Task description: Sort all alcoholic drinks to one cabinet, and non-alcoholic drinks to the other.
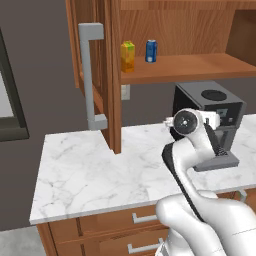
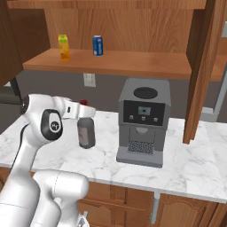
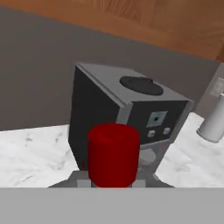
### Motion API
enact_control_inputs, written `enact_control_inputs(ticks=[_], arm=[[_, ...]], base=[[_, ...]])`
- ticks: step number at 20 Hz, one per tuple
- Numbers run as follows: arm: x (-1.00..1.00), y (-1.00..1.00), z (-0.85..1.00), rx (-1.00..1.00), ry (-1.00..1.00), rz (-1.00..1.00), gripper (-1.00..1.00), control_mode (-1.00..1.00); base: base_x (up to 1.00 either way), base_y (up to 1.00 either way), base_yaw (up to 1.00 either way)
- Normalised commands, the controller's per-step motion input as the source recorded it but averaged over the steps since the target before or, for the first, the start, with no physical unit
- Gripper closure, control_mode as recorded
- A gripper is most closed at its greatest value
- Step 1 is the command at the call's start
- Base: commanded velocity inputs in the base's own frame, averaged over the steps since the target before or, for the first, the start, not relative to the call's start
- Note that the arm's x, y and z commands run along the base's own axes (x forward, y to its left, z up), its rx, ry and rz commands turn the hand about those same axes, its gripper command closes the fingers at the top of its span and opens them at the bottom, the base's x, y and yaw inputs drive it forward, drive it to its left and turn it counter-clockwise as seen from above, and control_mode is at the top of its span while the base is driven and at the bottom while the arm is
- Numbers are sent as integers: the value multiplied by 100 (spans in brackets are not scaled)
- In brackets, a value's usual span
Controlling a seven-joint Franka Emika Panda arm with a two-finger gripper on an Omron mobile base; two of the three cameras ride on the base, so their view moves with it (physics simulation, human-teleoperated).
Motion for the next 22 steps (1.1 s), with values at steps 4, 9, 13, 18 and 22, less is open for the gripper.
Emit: enact_control_inputs(ticks=[4,9,13,18,22], arm=[[-33,32,80,10,0,30,100,-100],[-41,28,75,10,0,29,100,-100],[-73,19,49,9,0,24,100,-100],[-91,10,43,9,1,20,100,-100],[-87,3,54,9,0,16,100,-100]], base=[[0,0,0],[0,0,0],[0,0,0],[0,0,0],[0,0,0]])
